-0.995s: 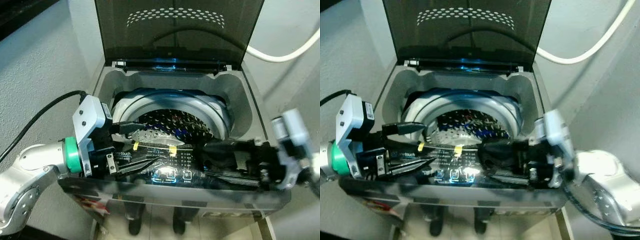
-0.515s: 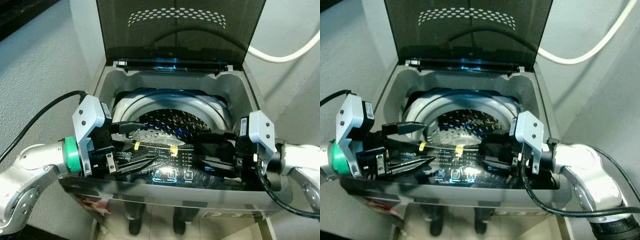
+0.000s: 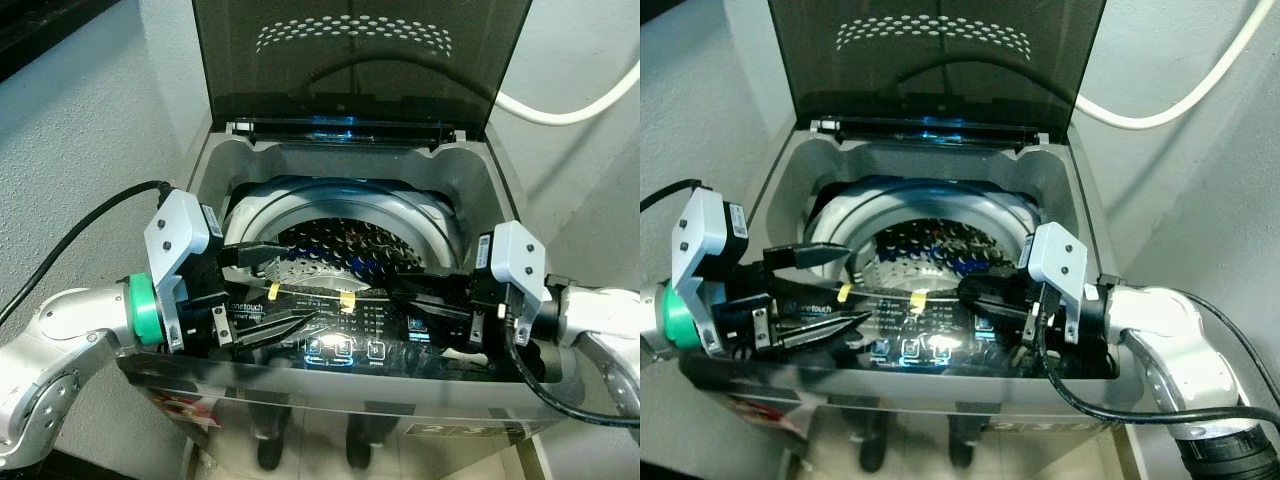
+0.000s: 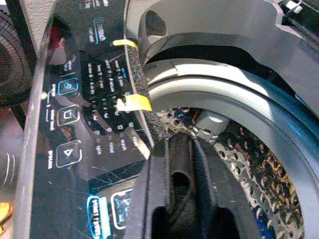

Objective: Clothes washing

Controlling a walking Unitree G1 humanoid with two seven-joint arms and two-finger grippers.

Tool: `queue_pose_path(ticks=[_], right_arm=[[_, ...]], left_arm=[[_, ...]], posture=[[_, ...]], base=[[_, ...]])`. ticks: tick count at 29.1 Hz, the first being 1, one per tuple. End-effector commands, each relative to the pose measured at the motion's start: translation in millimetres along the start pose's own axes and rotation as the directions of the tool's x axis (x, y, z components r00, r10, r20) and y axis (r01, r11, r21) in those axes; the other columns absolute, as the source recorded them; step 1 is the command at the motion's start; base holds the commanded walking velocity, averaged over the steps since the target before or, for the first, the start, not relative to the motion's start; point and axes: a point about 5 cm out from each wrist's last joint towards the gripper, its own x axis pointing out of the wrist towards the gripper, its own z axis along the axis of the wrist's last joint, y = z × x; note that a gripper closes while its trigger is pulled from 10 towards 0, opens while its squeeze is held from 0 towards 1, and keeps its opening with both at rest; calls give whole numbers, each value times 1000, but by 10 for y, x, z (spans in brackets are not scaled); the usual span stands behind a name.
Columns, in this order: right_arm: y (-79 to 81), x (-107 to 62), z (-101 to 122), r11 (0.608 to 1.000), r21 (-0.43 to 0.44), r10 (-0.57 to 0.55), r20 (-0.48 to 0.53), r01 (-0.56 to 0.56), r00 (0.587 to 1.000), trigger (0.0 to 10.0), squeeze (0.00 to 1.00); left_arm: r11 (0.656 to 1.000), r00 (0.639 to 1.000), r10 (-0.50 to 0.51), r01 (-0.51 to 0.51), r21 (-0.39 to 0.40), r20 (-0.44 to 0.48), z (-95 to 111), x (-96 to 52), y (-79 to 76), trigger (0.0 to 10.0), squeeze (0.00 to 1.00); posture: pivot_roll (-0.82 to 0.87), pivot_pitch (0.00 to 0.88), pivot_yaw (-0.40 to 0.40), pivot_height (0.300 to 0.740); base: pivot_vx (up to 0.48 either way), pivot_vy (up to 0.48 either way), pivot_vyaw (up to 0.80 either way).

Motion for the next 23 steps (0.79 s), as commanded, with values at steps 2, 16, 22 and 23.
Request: queue_pose_path(ticks=[2,16,22,23], right_arm=[[2,9,-15,1000,-3,0,-4,0,1000,0,0],[-853,270,665,691,-109,-638,371,714,675,10000,0],[-817,471,626,698,-180,-616,343,693,709,10000,0],[-787,498,581,726,-170,-596,329,667,732,10000,1000]], left_arm=[[1000,1000,-2,2,7,-5,-8,-9,-16,10000,0],[1000,1000,3,-3,8,0,-6,15,-7,10000,0],[1000,1000,6,-6,8,9,2,29,-14,10000,0],[1000,1000,11,-12,6,11,0,27,-16,10000,0]], posture=[[116,44,81,740],[115,46,89,740],[127,48,77,740],[125,50,74,740]], base=[[0,0,0],[0,0,0],[0,0,0],[0,0,0]])
